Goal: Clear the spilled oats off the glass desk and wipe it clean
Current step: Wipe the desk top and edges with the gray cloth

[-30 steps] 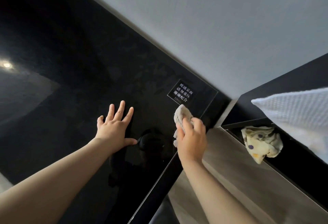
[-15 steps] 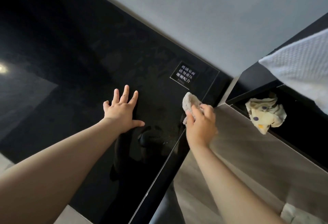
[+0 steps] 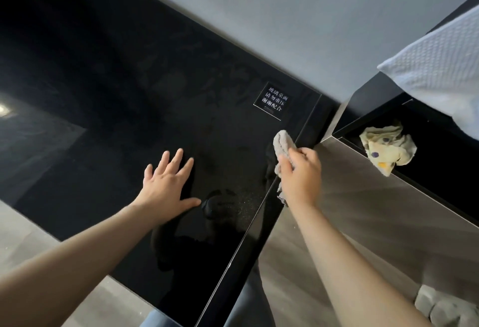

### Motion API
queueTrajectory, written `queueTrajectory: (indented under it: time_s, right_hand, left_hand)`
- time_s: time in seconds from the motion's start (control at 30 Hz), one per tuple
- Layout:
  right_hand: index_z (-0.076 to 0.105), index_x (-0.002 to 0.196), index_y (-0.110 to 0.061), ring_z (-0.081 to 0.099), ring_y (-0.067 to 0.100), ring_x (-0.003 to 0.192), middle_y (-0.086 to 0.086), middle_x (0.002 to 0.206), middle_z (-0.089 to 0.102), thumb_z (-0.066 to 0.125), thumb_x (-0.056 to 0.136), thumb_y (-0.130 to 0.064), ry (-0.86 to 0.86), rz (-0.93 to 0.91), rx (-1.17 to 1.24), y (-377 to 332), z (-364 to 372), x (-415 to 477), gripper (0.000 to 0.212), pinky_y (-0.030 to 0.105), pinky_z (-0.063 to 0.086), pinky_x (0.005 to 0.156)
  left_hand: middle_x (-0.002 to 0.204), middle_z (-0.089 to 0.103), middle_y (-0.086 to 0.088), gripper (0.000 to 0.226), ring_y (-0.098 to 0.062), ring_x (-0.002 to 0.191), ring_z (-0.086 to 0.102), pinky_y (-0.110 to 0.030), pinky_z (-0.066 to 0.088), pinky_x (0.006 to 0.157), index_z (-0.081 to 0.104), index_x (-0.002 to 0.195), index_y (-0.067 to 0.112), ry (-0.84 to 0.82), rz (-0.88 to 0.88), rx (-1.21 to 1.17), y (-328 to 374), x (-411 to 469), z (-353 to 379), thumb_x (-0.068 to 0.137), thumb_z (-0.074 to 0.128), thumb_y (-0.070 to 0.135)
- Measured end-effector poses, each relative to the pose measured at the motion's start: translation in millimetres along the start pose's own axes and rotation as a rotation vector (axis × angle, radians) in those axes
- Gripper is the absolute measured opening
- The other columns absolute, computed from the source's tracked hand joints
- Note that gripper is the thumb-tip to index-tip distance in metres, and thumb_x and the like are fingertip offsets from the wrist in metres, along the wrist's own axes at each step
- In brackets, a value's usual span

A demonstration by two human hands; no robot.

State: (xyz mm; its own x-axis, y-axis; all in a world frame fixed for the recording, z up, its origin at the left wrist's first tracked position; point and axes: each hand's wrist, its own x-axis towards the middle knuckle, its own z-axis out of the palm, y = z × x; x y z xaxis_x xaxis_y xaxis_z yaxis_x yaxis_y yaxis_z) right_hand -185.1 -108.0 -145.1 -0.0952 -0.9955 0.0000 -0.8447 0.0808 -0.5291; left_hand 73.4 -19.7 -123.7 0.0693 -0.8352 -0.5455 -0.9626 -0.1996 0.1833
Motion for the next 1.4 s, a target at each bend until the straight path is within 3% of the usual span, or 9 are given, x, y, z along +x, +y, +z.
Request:
queueTrajectory:
  time_s: [0.23, 0.33, 0.47, 0.6, 0.77, 1.0, 1.17, 1.3, 1.4]
  right_hand:
    - [0.07, 0.093, -0.027, 0.059, 0.013, 0.087, -0.009, 0.104, 0.057, 0.067, 0.079, -0.032, -0.117, -0.157, 0.055, -26.0, 27.0, -130.2, 0.016, 0.024, 0.047, 0.067]
    - [0.068, 0.095, -0.026, 0.064, 0.013, 0.078, -0.015, 0.102, 0.055, 0.058, 0.083, -0.044, -0.221, -0.112, 0.182, -21.5, 9.7, -119.9, 0.023, 0.034, 0.055, 0.064]
    - [0.072, 0.099, -0.018, 0.057, 0.021, 0.096, -0.002, 0.112, 0.056, 0.066, 0.086, -0.025, 0.051, 0.007, 0.073, -15.2, -0.8, -50.9, 0.016, 0.032, 0.048, 0.074]
    - [0.072, 0.102, -0.023, 0.054, 0.022, 0.102, 0.001, 0.115, 0.054, 0.069, 0.082, -0.027, 0.027, 0.018, -0.073, -18.8, 28.6, -72.7, 0.021, 0.028, 0.045, 0.073]
    - [0.071, 0.099, -0.029, 0.06, 0.005, 0.087, -0.015, 0.106, 0.057, 0.057, 0.086, -0.045, -0.166, -0.107, 0.112, -31.4, 25.5, -163.9, 0.025, 0.024, 0.052, 0.065]
    - [0.071, 0.105, -0.016, 0.052, 0.019, 0.104, -0.001, 0.117, 0.054, 0.061, 0.09, -0.028, 0.068, -0.007, 0.052, -21.3, -3.9, -44.0, 0.022, 0.03, 0.045, 0.082]
    - [0.066, 0.112, -0.03, 0.043, 0.019, 0.117, -0.006, 0.125, 0.048, 0.054, 0.091, -0.04, 0.02, 0.041, -0.173, -26.3, 38.2, -3.0, 0.027, 0.044, 0.046, 0.09]
    - [0.071, 0.106, -0.03, 0.052, 0.017, 0.107, -0.007, 0.115, 0.055, 0.062, 0.086, -0.036, 0.027, -0.139, -0.143, -31.1, 48.0, -80.7, 0.023, 0.035, 0.048, 0.076]
    - [0.07, 0.106, -0.032, 0.058, 0.011, 0.09, -0.014, 0.104, 0.06, 0.056, 0.09, -0.042, -0.193, -0.215, -0.005, -24.4, 27.4, -136.0, 0.023, 0.03, 0.052, 0.071]
  left_hand:
    - [0.156, -0.029, 0.006, 0.115, -0.025, 0.145, -0.023, -0.057, 0.003, 0.116, -0.012, 0.152, 0.03, 0.002, -0.067, 0.002, -23.2, -21.0, 20.2, 0.073, 0.059, 0.074]
    - [0.155, -0.031, 0.006, 0.115, -0.026, 0.145, -0.023, -0.057, 0.003, 0.116, -0.013, 0.151, 0.03, -0.01, -0.064, 0.011, -22.0, -19.2, 20.5, 0.073, 0.057, 0.074]
    - [0.155, -0.033, 0.006, 0.114, -0.026, 0.145, -0.025, -0.058, 0.002, 0.116, -0.016, 0.151, 0.03, -0.017, -0.066, 0.02, -23.3, -19.0, 21.5, 0.073, 0.056, 0.075]
    - [0.155, -0.032, 0.006, 0.114, -0.026, 0.144, -0.025, -0.057, 0.003, 0.116, -0.017, 0.15, 0.03, -0.026, -0.067, 0.035, -22.3, -19.2, 20.7, 0.074, 0.055, 0.075]
    - [0.155, -0.032, 0.005, 0.114, -0.026, 0.144, -0.025, -0.06, 0.004, 0.116, -0.016, 0.151, 0.029, -0.032, -0.058, 0.039, -23.1, -19.4, 20.9, 0.074, 0.054, 0.075]
    - [0.155, -0.033, 0.005, 0.113, -0.027, 0.144, -0.027, -0.061, 0.001, 0.115, -0.017, 0.151, 0.029, -0.03, -0.043, 0.024, -25.6, -17.5, 24.4, 0.075, 0.054, 0.075]
    - [0.154, -0.034, 0.006, 0.113, -0.026, 0.143, -0.029, -0.061, -0.002, 0.114, -0.017, 0.15, 0.03, -0.009, -0.035, 0.003, -28.4, -15.9, 29.1, 0.075, 0.055, 0.074]
    - [0.154, -0.033, 0.006, 0.114, -0.027, 0.143, -0.028, -0.061, -0.002, 0.114, -0.018, 0.15, 0.03, -0.029, -0.038, 0.012, -28.8, -15.8, 28.1, 0.075, 0.055, 0.075]
    - [0.154, -0.034, 0.005, 0.114, -0.027, 0.143, -0.027, -0.062, 0.0, 0.115, -0.019, 0.15, 0.029, -0.042, -0.041, 0.024, -26.8, -16.2, 25.2, 0.075, 0.053, 0.075]
